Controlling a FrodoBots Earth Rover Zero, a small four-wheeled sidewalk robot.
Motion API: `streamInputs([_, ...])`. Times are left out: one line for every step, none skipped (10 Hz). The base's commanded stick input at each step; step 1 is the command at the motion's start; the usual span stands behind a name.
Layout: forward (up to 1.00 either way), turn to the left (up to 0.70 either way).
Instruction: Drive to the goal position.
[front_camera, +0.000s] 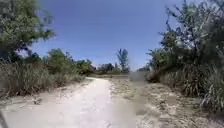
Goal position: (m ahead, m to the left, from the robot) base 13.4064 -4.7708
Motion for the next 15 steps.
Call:
streamInputs([0.7, 0.0])
streamInputs([0.7, 0.0])
streamInputs([0.7, 0.0])
streamInputs([0.7, 0.0])
streamInputs([0.7, 0.0])
streamInputs([0.7, 0.0])
streamInputs([0.7, 0.0])
streamInputs([0.7, 0.0])
streamInputs([0.7, 0.0])
streamInputs([0.7, 0.0])
streamInputs([0.7, 0.0])
streamInputs([0.7, 0.0])
streamInputs([0.7, 0.0])
streamInputs([0.7, 0.0])
streamInputs([0.7, 0.0])
